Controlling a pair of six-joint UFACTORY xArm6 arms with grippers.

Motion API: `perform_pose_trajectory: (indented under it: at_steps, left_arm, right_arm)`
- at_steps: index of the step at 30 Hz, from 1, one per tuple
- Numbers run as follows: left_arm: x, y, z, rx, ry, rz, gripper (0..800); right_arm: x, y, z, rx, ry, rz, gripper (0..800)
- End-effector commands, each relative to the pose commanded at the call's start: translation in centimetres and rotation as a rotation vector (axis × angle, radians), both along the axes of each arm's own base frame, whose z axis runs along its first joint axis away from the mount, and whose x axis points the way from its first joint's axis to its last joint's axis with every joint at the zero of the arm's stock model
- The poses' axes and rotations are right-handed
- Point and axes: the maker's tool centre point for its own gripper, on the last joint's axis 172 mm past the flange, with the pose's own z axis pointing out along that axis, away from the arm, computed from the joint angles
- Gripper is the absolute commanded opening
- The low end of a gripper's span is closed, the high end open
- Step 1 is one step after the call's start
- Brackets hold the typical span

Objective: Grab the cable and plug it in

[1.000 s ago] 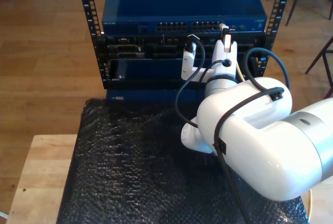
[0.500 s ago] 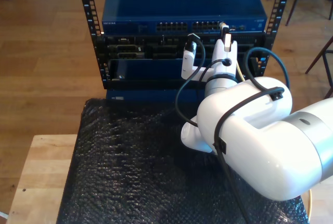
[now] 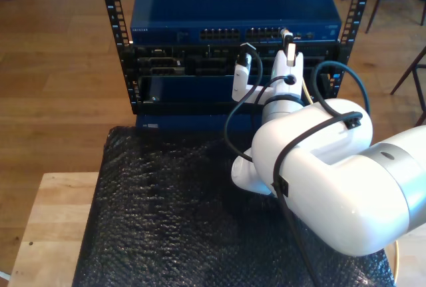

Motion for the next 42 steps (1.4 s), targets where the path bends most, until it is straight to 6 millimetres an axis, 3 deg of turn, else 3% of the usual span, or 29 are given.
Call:
perform_pose_trajectory:
  at_steps: [42]
  left_arm:
    - [0.0,0.0,0.0,0.0,0.0,0.0,800]
  right_arm:
    - [0.6,0.3,-0.8,0.004,0.014,0.007,0]
